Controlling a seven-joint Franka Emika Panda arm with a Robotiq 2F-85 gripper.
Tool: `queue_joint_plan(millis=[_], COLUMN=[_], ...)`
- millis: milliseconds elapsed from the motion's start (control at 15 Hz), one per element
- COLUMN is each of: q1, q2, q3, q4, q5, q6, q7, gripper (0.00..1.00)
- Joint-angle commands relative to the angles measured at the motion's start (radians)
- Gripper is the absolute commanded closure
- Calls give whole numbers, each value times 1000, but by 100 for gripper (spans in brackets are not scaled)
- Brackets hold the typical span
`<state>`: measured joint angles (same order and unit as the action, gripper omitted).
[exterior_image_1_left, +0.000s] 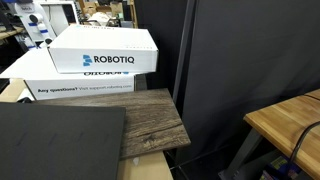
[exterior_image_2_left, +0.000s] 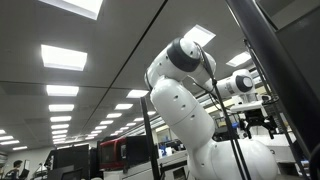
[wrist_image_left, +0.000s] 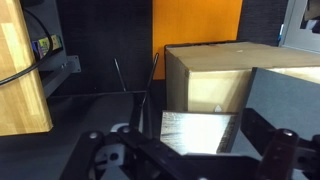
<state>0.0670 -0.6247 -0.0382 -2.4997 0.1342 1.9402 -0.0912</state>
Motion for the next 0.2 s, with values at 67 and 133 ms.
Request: queue_joint_plan(millis=[67,133], q1=[-8,-8], q2=[1,1], q3=[6,6], q4=[2,2], q5=[4,4], q6=[-3,-3], q7=[-4,-4], gripper=[0,0])
